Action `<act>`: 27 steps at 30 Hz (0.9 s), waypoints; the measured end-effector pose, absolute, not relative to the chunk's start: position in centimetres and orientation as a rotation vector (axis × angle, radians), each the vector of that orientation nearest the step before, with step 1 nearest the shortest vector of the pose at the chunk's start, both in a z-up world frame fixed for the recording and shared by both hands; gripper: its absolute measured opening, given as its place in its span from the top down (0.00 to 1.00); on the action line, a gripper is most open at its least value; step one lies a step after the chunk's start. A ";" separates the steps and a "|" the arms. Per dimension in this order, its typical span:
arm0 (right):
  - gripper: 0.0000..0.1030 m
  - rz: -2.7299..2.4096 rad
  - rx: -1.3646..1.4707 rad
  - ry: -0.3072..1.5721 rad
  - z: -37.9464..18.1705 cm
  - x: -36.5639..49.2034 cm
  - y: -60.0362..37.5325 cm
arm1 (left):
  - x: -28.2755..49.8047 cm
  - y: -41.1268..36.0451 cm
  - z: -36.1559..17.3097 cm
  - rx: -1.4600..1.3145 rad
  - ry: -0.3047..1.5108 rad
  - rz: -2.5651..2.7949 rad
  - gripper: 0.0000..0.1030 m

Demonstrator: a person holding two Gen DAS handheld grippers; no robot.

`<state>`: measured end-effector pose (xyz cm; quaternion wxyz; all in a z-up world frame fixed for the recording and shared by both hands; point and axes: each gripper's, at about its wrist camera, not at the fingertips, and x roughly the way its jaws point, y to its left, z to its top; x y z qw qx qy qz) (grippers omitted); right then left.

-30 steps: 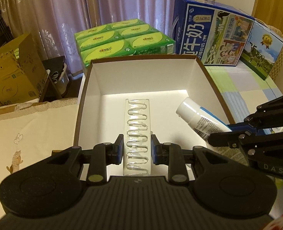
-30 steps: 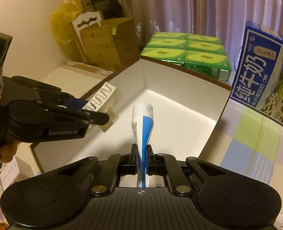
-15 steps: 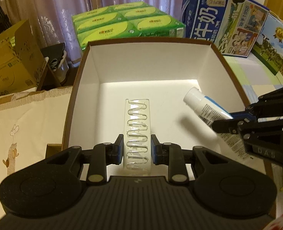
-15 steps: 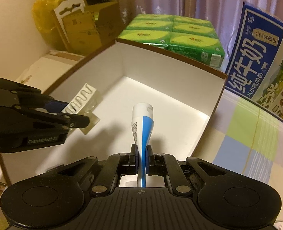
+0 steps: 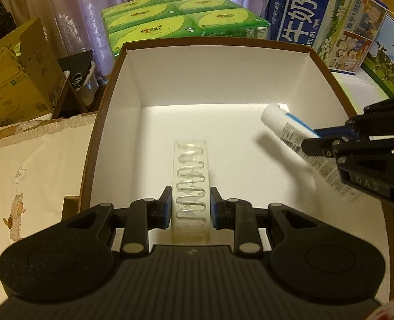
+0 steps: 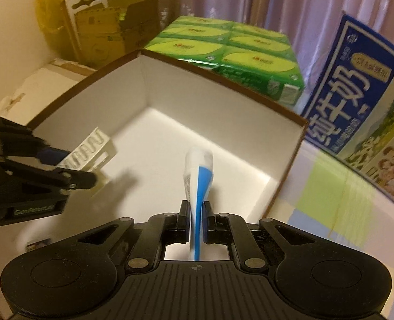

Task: Organize rigid objects
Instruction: 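Carry the blister strip and toothpaste tube into the shoebox and open both tools, then withdraw both tools from the shoebox back over the remaining items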

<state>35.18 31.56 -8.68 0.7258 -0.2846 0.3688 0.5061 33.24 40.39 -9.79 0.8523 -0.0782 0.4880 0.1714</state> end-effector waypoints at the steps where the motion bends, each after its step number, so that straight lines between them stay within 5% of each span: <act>1: 0.97 1.108 -0.632 0.810 -8.7 35.3 31.6 | 33.3 40.5 -9.8 -0.169 1.024 0.366 0.74; 3: 0.96 1.109 -0.637 0.801 -8.6 35.4 31.6 | 33.4 40.6 -9.8 -0.172 1.023 0.378 0.53; 7: 0.94 1.140 -0.632 0.806 -8.5 35.4 31.3 | 33.4 40.3 -9.5 -0.161 1.014 0.365 0.49; 27: 0.77 1.183 -0.568 0.793 -6.2 33.4 28.6 | 31.9 38.5 -7.4 -0.164 0.979 0.362 0.48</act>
